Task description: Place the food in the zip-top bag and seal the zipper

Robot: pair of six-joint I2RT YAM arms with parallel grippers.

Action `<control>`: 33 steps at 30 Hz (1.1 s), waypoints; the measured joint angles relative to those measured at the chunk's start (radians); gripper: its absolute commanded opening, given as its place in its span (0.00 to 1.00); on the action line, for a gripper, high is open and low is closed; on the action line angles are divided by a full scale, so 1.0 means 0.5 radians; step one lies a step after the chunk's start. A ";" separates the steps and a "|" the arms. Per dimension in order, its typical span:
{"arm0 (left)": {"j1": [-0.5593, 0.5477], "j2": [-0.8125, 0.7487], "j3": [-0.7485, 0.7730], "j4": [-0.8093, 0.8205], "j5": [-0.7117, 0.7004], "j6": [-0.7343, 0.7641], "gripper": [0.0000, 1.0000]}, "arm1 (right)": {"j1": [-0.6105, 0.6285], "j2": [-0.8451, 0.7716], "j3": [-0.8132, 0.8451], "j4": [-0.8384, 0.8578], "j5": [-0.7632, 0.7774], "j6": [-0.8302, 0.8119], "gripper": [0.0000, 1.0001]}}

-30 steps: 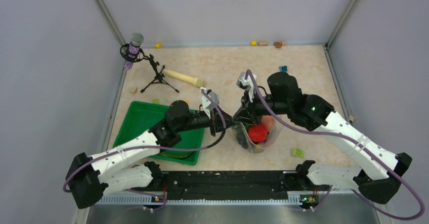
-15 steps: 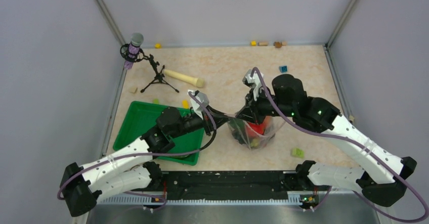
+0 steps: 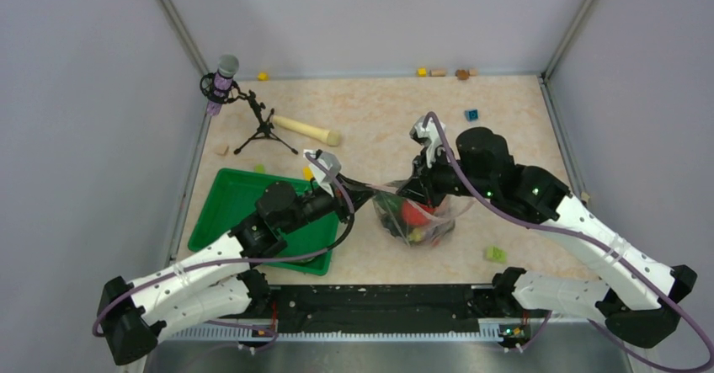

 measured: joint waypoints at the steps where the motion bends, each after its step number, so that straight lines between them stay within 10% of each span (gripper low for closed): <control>1: 0.000 -0.005 0.000 -0.010 -0.018 -0.002 0.00 | 0.000 -0.010 -0.011 0.000 0.007 0.007 0.00; 33: -0.014 -0.123 -0.064 -0.140 -0.929 -0.249 0.00 | -0.002 -0.189 -0.234 0.074 0.097 -0.010 0.00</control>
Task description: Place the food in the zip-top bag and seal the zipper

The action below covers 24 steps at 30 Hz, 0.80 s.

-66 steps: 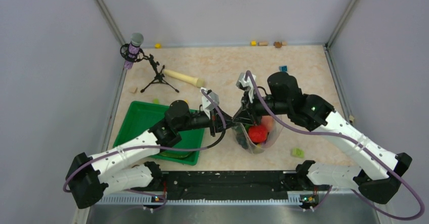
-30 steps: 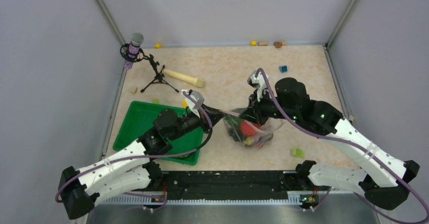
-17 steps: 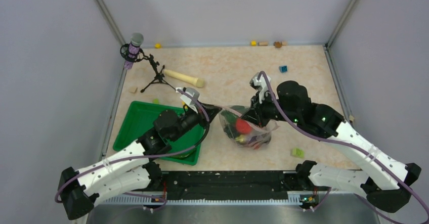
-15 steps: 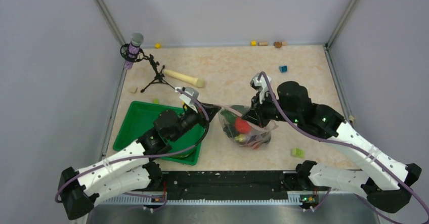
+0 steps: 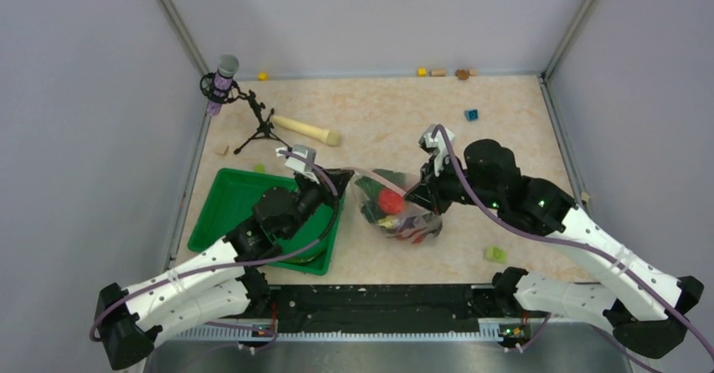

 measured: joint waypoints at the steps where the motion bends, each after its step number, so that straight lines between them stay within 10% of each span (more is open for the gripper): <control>1: 0.000 -0.007 -0.004 -0.004 -0.025 -0.008 0.00 | 0.000 -0.005 -0.004 -0.004 0.002 -0.002 0.00; 24: -0.001 -0.079 -0.034 -0.083 -0.354 -0.076 0.00 | 0.000 -0.035 -0.040 0.015 0.072 -0.001 0.00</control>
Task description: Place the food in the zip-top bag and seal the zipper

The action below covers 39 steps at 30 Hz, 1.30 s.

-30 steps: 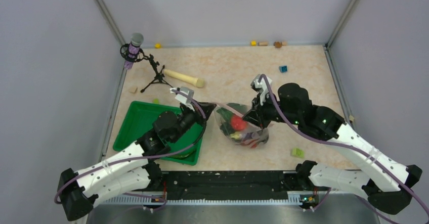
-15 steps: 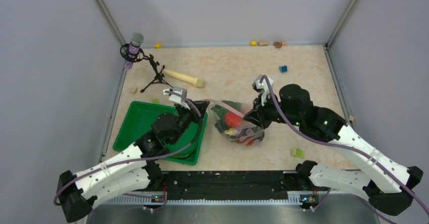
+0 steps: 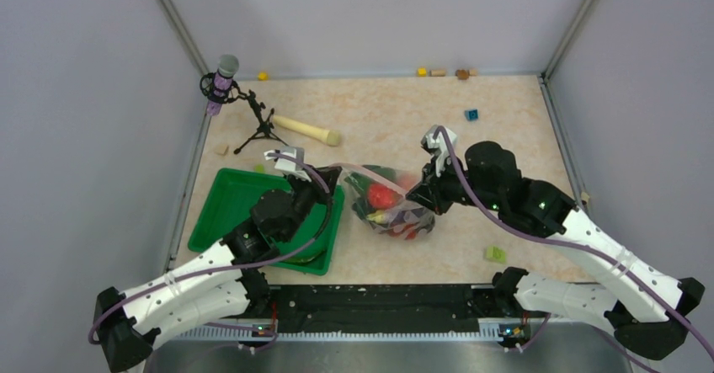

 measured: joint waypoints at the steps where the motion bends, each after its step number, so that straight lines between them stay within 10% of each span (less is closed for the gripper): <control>1: 0.000 0.000 0.000 -0.005 -0.011 -0.005 0.00 | 0.000 0.000 -0.002 -0.002 0.002 0.000 0.00; 35: 0.082 -0.027 0.001 -0.278 -0.215 -0.282 0.00 | 0.000 -0.217 -0.112 -0.053 0.222 0.070 0.00; 36: 0.084 -0.029 0.001 -0.288 -0.200 -0.282 0.09 | 0.000 -0.226 -0.120 -0.051 0.231 0.072 0.00; 39: 0.098 -0.050 0.014 -0.368 -0.137 -0.257 0.87 | 0.000 -0.246 -0.148 -0.047 0.242 0.073 0.24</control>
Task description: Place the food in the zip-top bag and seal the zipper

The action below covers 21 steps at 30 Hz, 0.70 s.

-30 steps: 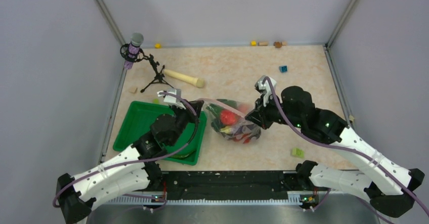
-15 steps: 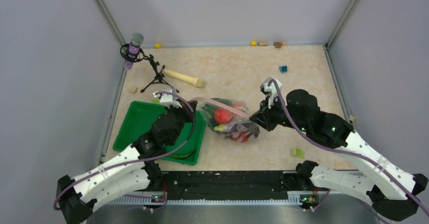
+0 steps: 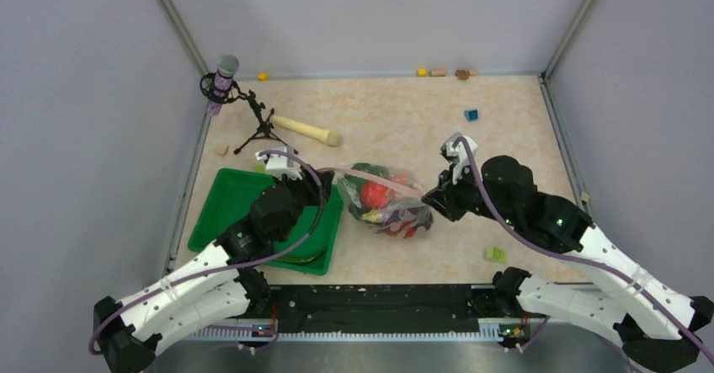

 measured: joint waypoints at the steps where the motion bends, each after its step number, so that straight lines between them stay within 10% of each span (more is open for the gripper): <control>1: 0.018 -0.007 0.014 -0.054 0.006 0.022 0.96 | 0.000 -0.009 -0.014 -0.009 0.005 0.005 0.40; 5: 0.084 -0.021 0.096 -0.233 0.101 0.076 0.97 | 0.000 -0.041 -0.102 0.007 0.008 0.042 0.96; 21: 0.084 -0.437 0.327 -0.544 -0.193 0.033 0.97 | -0.001 -0.095 -0.168 0.285 0.224 0.263 0.99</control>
